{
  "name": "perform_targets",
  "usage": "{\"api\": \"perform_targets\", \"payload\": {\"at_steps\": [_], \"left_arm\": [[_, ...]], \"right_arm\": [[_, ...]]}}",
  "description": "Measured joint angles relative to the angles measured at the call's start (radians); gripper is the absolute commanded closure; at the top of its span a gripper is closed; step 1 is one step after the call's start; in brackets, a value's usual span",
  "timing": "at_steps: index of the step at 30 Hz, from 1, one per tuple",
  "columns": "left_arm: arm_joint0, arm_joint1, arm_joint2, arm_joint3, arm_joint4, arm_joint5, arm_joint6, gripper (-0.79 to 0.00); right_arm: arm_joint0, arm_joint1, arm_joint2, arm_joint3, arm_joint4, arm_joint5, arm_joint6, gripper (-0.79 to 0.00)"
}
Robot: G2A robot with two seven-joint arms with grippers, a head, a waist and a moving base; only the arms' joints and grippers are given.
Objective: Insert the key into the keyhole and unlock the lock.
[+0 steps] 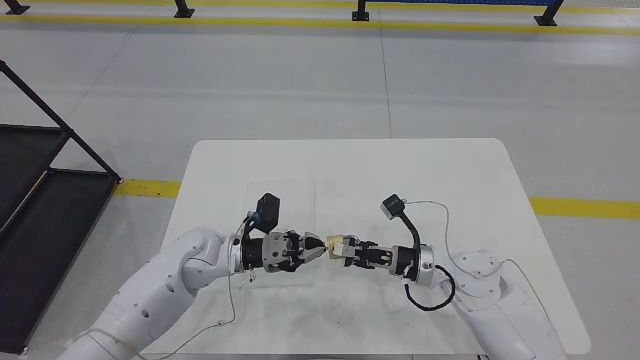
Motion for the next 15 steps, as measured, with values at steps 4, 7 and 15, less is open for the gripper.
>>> {"api": "perform_targets", "payload": {"at_steps": [4, 7, 15], "left_arm": [[0.018, -0.004, -0.018, -0.018, 0.090, 0.019, 0.064, 0.000], [0.032, -0.007, -0.028, -0.029, 0.163, 0.033, 0.116, 0.000], [0.073, -0.013, -0.048, -0.064, 0.370, 0.105, 0.252, 0.000]], "right_arm": [[0.000, 0.000, 0.000, 0.000, 0.000, 0.000, 0.000, 0.000], [0.000, 0.000, 0.000, 0.000, 0.000, 0.000, 0.000, 0.000], [0.000, 0.000, 0.000, 0.000, 0.000, 0.000, 0.000, 0.000]]}}
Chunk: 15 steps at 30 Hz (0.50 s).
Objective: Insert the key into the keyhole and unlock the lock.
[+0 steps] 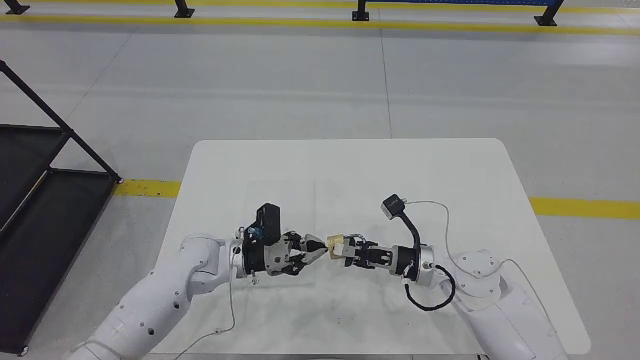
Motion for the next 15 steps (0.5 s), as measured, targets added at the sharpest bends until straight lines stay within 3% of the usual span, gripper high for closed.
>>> {"api": "perform_targets", "payload": {"at_steps": [15], "left_arm": [[0.066, -0.005, -0.002, -0.021, 0.320, 0.177, 0.269, 0.000]], "right_arm": [[0.000, 0.000, 0.000, 0.000, 0.000, 0.000, 0.000, 0.000]]}}
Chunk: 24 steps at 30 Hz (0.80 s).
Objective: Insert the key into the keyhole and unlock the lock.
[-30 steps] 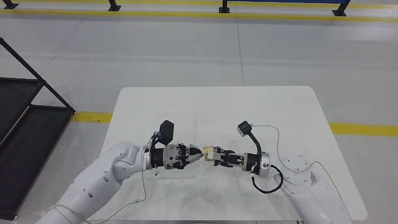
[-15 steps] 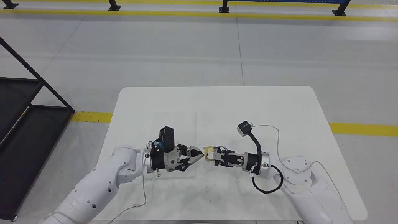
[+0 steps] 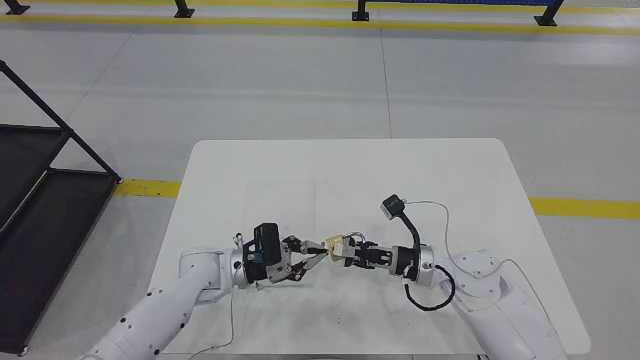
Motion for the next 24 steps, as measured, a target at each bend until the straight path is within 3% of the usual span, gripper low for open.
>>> {"api": "perform_targets", "payload": {"at_steps": [24], "left_arm": [[0.038, -0.007, 0.000, -0.020, 0.174, 0.196, 0.098, 0.000]], "right_arm": [[0.000, 0.000, 0.000, 0.000, 0.000, 0.000, 0.000, 0.000]]}}
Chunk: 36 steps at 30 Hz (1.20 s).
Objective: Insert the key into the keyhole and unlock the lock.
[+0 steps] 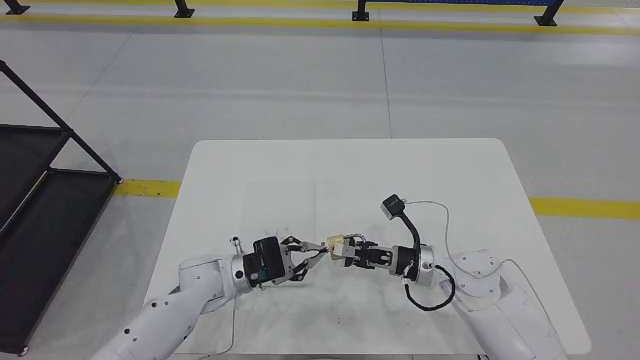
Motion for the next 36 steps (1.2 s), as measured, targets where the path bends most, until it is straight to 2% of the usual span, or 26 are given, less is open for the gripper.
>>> {"api": "perform_targets", "payload": {"at_steps": [10, 12, 13, 19, 29, 33, 36], "left_arm": [[0.009, -0.003, 0.003, 0.003, 0.029, 0.036, 0.026, 0.000], [0.012, -0.004, 0.001, 0.004, 0.022, 0.035, 0.021, -0.696], [0.014, -0.004, 0.000, 0.004, 0.016, 0.036, 0.020, -0.785], [0.053, 0.004, -0.055, 0.013, -0.015, 0.060, 0.032, -0.785], [0.233, 0.042, -0.273, 0.020, -0.079, 0.062, 0.153, -0.785], [0.287, 0.050, -0.340, 0.021, -0.094, 0.069, 0.200, -0.785], [0.301, 0.051, -0.357, 0.021, -0.103, 0.064, 0.205, -0.785]], "right_arm": [[0.000, 0.000, 0.000, 0.000, 0.000, 0.000, 0.000, 0.000], [0.000, 0.000, 0.000, 0.000, 0.000, 0.000, 0.000, 0.000], [0.000, 0.000, 0.000, 0.000, 0.000, 0.000, 0.000, 0.000], [0.000, 0.000, 0.000, 0.000, 0.000, 0.000, 0.000, 0.000], [0.000, 0.000, 0.000, 0.000, 0.000, 0.000, 0.000, 0.000], [0.000, 0.000, 0.000, 0.000, 0.000, 0.000, 0.000, 0.000], [0.000, 0.000, 0.000, 0.000, 0.000, 0.000, 0.000, 0.000]]}}
